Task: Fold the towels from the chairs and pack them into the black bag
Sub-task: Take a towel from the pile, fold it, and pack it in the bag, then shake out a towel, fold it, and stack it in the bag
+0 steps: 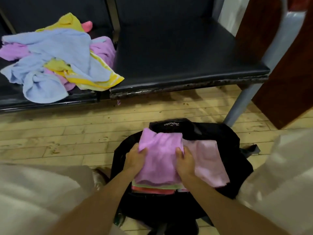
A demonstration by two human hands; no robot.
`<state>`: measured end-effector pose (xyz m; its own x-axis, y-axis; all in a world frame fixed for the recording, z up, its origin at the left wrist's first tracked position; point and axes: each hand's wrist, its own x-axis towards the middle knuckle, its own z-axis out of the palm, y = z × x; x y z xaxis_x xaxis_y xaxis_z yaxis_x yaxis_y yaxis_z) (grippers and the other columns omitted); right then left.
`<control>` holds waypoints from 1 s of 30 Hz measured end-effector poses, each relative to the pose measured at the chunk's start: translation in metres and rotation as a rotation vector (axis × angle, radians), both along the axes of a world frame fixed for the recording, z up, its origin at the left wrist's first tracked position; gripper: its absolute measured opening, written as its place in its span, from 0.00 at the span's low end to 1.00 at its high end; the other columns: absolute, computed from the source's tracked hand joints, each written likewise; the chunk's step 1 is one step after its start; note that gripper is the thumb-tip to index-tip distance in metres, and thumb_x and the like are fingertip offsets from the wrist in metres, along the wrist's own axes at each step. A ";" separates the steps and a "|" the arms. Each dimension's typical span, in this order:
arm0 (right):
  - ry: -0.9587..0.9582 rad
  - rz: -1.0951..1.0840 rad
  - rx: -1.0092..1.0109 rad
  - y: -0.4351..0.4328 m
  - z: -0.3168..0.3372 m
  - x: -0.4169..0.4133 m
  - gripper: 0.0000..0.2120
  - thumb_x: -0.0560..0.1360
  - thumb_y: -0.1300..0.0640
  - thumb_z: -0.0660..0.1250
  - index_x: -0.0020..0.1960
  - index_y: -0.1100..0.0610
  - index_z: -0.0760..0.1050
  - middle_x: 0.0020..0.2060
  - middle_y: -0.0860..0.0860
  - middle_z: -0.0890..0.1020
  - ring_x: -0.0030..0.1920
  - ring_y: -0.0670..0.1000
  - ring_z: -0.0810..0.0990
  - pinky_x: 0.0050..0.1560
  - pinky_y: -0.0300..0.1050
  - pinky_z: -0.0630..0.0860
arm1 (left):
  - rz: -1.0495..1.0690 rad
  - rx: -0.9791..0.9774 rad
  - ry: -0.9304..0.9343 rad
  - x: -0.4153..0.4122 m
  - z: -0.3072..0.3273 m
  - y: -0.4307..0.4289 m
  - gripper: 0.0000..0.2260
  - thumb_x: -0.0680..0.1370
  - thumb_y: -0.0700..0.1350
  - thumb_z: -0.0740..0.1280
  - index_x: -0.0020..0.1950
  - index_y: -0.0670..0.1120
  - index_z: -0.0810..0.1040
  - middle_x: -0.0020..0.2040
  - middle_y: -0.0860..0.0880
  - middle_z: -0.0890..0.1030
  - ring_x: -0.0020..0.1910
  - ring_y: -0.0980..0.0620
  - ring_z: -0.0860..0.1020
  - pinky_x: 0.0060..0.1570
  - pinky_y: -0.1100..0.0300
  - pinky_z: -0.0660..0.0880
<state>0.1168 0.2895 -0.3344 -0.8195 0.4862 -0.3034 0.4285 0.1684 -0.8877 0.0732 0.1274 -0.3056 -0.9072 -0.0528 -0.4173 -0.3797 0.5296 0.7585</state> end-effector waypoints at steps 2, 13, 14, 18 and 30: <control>-0.053 0.015 -0.012 -0.004 -0.013 0.001 0.14 0.82 0.55 0.59 0.58 0.64 0.75 0.41 0.54 0.78 0.45 0.54 0.75 0.42 0.40 0.64 | -0.040 -0.069 0.027 0.001 -0.018 -0.004 0.14 0.80 0.52 0.62 0.60 0.46 0.74 0.57 0.47 0.78 0.55 0.45 0.75 0.53 0.58 0.68; -0.353 0.247 0.041 0.005 -0.033 -0.010 0.23 0.80 0.57 0.62 0.73 0.60 0.62 0.65 0.59 0.75 0.64 0.60 0.74 0.58 0.45 0.70 | -0.044 -0.162 -0.021 0.002 -0.034 -0.016 0.08 0.80 0.49 0.62 0.54 0.45 0.71 0.47 0.48 0.75 0.46 0.46 0.74 0.45 0.55 0.69; -0.380 0.265 0.056 0.007 -0.028 -0.013 0.23 0.79 0.58 0.62 0.72 0.61 0.63 0.65 0.60 0.75 0.64 0.60 0.74 0.58 0.45 0.70 | -0.053 -0.169 -0.039 0.001 -0.032 -0.018 0.09 0.79 0.50 0.63 0.53 0.45 0.71 0.47 0.48 0.76 0.46 0.46 0.75 0.45 0.55 0.70; -0.427 0.311 0.118 0.019 0.001 -0.019 0.22 0.78 0.60 0.61 0.69 0.65 0.59 0.63 0.62 0.74 0.62 0.62 0.75 0.55 0.47 0.72 | -0.085 -0.181 -0.092 -0.009 -0.014 -0.024 0.12 0.76 0.45 0.66 0.57 0.42 0.72 0.50 0.44 0.78 0.47 0.45 0.77 0.43 0.54 0.74; -0.134 0.610 0.092 0.013 0.149 -0.078 0.14 0.79 0.62 0.63 0.65 0.58 0.69 0.53 0.58 0.78 0.39 0.52 0.81 0.40 0.47 0.81 | -0.070 0.124 0.009 -0.042 0.126 -0.030 0.13 0.79 0.38 0.62 0.61 0.45 0.66 0.47 0.42 0.75 0.37 0.49 0.77 0.37 0.57 0.73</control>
<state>0.0393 0.3024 -0.1856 -0.9153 -0.0274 -0.4018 0.3380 0.4902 -0.8034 0.0317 0.0977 -0.1801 -0.9106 0.0617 -0.4086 -0.3382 0.4567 0.8228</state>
